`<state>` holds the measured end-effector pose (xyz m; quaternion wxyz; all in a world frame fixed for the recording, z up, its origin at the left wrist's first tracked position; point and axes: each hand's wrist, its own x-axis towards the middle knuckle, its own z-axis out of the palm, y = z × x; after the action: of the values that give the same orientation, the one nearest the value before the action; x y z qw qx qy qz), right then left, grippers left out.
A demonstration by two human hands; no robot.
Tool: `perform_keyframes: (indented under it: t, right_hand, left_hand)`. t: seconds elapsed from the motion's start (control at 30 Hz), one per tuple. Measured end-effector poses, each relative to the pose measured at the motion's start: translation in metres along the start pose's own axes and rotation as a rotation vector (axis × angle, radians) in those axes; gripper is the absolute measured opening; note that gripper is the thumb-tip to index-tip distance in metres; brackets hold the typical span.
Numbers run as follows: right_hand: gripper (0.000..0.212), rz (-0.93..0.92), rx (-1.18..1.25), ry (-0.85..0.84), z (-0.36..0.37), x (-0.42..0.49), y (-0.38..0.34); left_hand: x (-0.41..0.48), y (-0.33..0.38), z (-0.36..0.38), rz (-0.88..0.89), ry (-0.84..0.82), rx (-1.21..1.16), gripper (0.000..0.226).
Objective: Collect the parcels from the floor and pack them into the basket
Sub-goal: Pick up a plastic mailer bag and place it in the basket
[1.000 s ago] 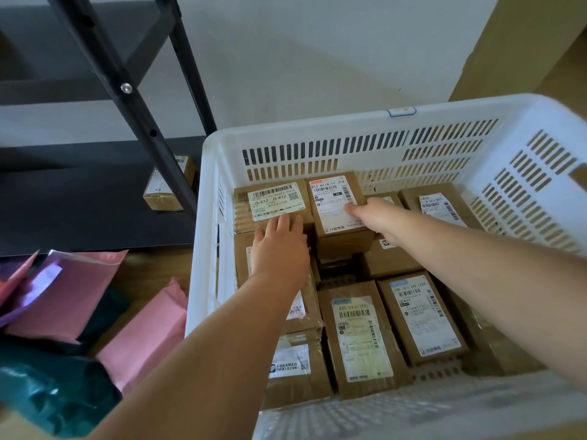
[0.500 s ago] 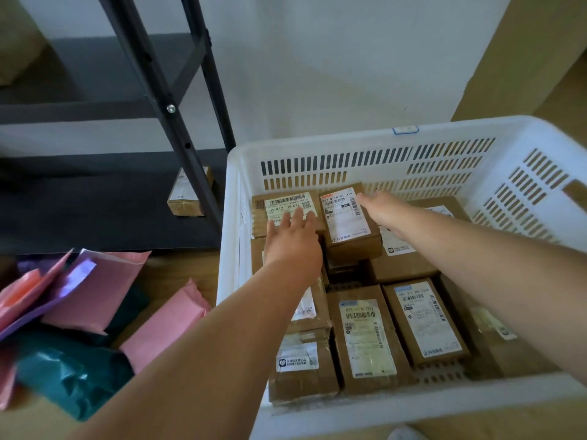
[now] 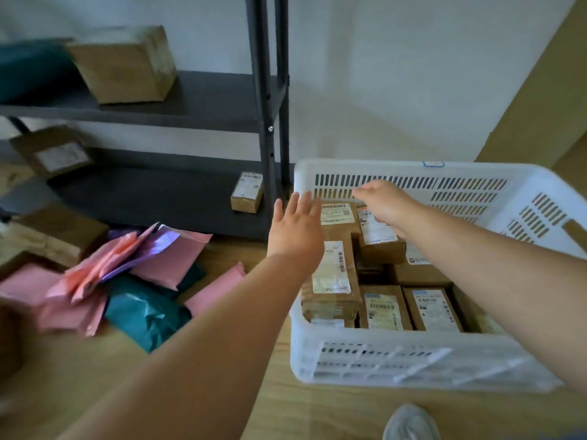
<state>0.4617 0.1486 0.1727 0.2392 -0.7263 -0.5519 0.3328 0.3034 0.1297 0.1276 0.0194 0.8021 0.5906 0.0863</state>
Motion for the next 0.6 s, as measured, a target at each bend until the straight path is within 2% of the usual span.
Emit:
perform_keyframes:
  t: [0.1,0.23,0.43,0.6]
  right_hand:
    - [0.036,-0.062,0.087,0.119,0.023,-0.026,-0.025]
    - [0.032,-0.193,0.149,0.150,0.077,-0.067,-0.058]
    - [0.026,-0.231,0.223,0.021,0.172,-0.096,-0.084]
    - [0.030,-0.062,0.114,-0.188,0.253,-0.084,-0.084]
  left_hand:
    - [-0.023,-0.026,-0.013,-0.065,0.081,-0.056,0.060]
    - [-0.071,-0.090,-0.011,-0.199,0.119,-0.074,0.059]
    - [-0.137,-0.196,0.015,-0.511,0.101,-0.081,0.049]
    - [-0.156,-0.232,0.035,-0.802,0.042,-0.323,0.035]
